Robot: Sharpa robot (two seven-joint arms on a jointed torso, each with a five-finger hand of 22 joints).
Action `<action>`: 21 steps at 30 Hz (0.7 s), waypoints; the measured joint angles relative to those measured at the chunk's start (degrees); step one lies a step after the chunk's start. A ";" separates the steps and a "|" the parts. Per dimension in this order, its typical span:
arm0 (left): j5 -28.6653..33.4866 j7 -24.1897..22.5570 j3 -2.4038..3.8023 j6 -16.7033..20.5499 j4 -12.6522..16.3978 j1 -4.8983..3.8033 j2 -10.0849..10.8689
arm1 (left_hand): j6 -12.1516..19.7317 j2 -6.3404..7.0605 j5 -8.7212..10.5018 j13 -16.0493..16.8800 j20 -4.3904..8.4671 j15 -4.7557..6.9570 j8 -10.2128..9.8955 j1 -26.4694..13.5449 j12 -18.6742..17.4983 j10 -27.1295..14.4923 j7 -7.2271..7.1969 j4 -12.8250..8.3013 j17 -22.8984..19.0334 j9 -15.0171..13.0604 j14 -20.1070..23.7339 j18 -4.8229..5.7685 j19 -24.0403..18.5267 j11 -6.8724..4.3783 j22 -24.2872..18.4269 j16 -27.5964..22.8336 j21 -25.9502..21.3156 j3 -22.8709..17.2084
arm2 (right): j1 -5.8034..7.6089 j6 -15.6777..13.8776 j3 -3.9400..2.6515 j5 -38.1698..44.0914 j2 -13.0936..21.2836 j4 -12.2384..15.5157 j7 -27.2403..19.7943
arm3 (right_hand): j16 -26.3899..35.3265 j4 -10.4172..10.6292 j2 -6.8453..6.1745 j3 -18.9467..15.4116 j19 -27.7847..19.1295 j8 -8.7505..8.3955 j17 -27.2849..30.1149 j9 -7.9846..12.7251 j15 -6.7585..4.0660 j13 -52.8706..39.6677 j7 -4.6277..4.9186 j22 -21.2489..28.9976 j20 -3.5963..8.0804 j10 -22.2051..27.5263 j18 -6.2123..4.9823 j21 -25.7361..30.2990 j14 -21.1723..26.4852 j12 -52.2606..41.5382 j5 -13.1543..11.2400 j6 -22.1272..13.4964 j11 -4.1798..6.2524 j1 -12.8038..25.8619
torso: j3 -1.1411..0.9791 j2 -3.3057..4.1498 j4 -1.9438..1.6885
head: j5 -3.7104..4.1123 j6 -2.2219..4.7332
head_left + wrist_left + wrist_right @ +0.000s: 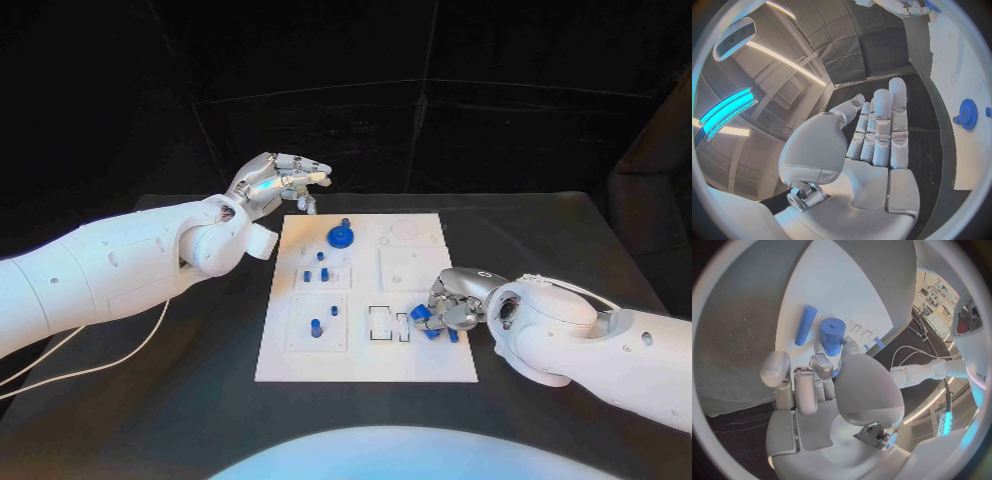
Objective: Assemble the parts on the task board
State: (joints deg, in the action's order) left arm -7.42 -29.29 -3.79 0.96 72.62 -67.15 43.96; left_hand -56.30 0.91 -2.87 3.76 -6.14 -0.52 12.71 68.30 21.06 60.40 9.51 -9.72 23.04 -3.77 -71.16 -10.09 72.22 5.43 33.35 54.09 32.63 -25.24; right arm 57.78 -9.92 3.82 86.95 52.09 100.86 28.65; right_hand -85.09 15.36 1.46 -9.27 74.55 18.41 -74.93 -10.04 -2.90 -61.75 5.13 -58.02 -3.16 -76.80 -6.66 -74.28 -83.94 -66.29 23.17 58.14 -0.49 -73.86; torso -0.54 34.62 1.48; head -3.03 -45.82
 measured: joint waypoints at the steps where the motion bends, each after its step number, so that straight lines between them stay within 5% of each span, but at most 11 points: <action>1: 0.00 0.00 0.00 0.00 0.00 0.00 0.00 | 0.00 0.00 0.00 0.00 0.00 0.00 0.00 0.00 0.00 0.00 0.00 0.00 0.00 0.00 0.00 0.00 0.00 0.00 0.00 0.00 0.00 0.00 | -0.04 -0.58 0.04 -0.33 0.29 0.32 0.00 | 0.00 0.00 0.08 0.00 0.00 0.00 0.00 -0.02 0.00 -0.21 -0.19 -0.16 0.00 -0.49 0.00 -0.27 0.00 -0.05 0.27 0.20 0.07 -0.08 | 0.00 0.00 0.00 | 0.02 0.02; 9: 0.00 0.00 0.00 -0.01 0.00 0.00 -0.12 | 0.00 0.00 0.00 0.00 0.00 0.00 0.00 0.00 0.00 0.00 0.00 0.00 0.00 0.00 0.00 0.00 0.00 0.00 0.01 0.00 0.00 0.00 | -0.02 -5.60 -0.03 -2.82 0.90 2.38 -0.99 | -0.22 0.00 0.53 -0.01 0.20 0.22 0.00 -0.04 -0.20 -0.43 -0.13 -0.50 0.20 -0.50 0.00 -0.44 -0.21 -0.30 0.72 0.54 0.08 -0.67 | 0.03 -0.01 0.00 | 0.04 0.21; 21: 0.00 0.01 -0.01 -0.04 -0.13 0.00 -0.32 | 0.00 0.00 0.00 0.00 0.00 0.00 0.00 0.00 0.00 0.00 0.00 -0.16 -0.06 0.00 0.00 0.00 0.00 0.00 -0.06 0.00 -0.23 0.16 | -0.01 -6.57 -0.02 -6.40 -2.91 1.97 -1.91 | -0.22 0.30 0.70 -0.31 0.40 0.22 0.01 -0.04 -0.41 -0.98 0.26 -0.58 0.40 -1.10 0.00 -0.44 -0.02 -0.29 0.11 1.07 0.68 -0.79 | 0.02 0.04 0.00 | -0.36 0.10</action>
State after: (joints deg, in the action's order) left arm -7.42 -29.28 -3.79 0.93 72.50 -67.15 43.64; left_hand -56.30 0.91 -2.87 3.76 -6.14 -0.52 12.71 68.30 21.06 60.40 9.51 -9.88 22.98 -3.77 -71.16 -10.09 72.22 5.43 33.29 54.09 32.40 -25.08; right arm 57.77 -16.49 3.80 80.55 49.18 102.83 26.73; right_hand -85.31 15.66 2.16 -9.58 74.95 18.63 -74.92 -10.08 -3.31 -62.73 5.39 -58.61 -2.76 -77.90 -6.66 -74.72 -83.95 -66.59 23.28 59.21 0.19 -74.65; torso -0.52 34.66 1.48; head -3.39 -45.73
